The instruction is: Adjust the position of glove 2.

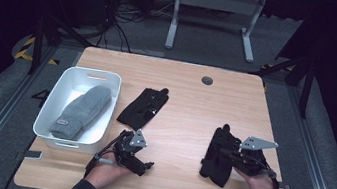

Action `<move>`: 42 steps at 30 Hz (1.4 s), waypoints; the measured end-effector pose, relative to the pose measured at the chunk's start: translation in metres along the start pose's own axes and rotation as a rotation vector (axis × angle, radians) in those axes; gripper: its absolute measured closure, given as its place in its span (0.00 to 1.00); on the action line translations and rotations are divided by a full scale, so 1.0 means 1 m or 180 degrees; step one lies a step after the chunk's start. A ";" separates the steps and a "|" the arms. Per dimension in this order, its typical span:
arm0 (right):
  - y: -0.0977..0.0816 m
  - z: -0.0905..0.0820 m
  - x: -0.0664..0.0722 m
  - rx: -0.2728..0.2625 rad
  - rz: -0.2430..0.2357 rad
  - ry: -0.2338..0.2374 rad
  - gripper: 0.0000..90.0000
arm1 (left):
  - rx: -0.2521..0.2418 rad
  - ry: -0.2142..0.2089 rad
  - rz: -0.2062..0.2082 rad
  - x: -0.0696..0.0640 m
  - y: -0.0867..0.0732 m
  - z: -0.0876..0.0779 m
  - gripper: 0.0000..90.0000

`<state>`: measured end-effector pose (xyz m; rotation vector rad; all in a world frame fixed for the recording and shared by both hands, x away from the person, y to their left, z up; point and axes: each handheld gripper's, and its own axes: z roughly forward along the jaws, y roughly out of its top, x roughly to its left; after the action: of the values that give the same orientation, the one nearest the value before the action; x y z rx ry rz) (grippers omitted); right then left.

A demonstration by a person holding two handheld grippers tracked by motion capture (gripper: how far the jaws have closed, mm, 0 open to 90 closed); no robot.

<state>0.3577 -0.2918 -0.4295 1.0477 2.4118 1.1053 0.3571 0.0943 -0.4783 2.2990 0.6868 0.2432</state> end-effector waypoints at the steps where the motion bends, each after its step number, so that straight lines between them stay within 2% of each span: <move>1: 0.004 0.005 -0.003 0.0003 0.0012 -0.0024 1.00 | 0.0000 0.0000 0.0001 0.000 0.000 0.000 0.00; 5: 0.012 0.020 -0.009 0.0011 0.0066 -0.0052 1.00 | 0.0000 0.0000 0.0001 0.000 0.000 0.000 0.00; 9: 0.018 0.035 -0.009 0.0085 0.0046 -0.0082 1.00 | 0.0000 0.0000 0.0001 0.000 0.000 0.000 0.00; 15: 0.018 0.056 -0.008 0.0288 -0.0008 -0.0010 1.00 | 0.0000 0.0000 0.0001 0.000 0.000 0.000 0.00; 17: 0.020 0.060 -0.004 0.0280 -0.0068 0.0088 1.00 | 0.0000 0.0000 0.0002 0.000 0.000 0.000 0.00; 19: 0.021 0.061 -0.001 0.0286 -0.0090 0.0110 1.00 | -0.0001 0.0000 0.0000 0.000 0.000 0.000 0.00; 23: 0.022 0.062 0.009 0.0318 -0.0199 0.0289 1.00 | 0.0000 0.0000 0.0001 0.000 0.000 0.000 0.00; 26: 0.020 0.061 0.017 0.0341 -0.0258 0.0364 1.00 | -0.0001 0.0001 0.0002 0.000 0.000 0.000 0.00; 28: 0.019 0.060 0.023 0.0341 -0.0315 0.0362 1.00 | -0.0001 0.0001 0.0002 0.000 0.000 0.000 0.00; 32: 0.020 0.057 0.024 0.0283 -0.0319 0.0361 1.00 | 0.0000 0.0001 0.0000 0.000 0.000 0.000 0.00; 33: 0.021 0.055 0.024 0.0235 -0.0319 0.0366 0.98 | 0.0001 0.0001 0.0002 0.000 0.000 0.000 0.00; 34: 0.022 0.051 0.024 0.0167 -0.0324 0.0327 0.91 | -0.0001 0.0003 0.0000 0.000 0.000 0.000 0.00; 36: 0.023 0.043 0.022 0.0043 -0.0302 0.0257 0.87 | -0.0001 0.0009 -0.0013 0.000 0.000 0.000 0.00; 38: 0.021 0.035 0.019 -0.0026 -0.0308 0.0124 0.77 | -0.0002 0.0012 -0.0018 0.000 0.000 0.000 0.00; 42: 0.009 0.022 0.008 -0.0081 -0.0185 -0.0090 0.59 | 0.0001 0.0021 -0.0024 0.000 0.000 0.000 0.00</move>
<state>0.3685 -0.2698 -0.4371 0.9723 2.3841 1.0915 0.3572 0.0945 -0.4783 2.2966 0.6987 0.2471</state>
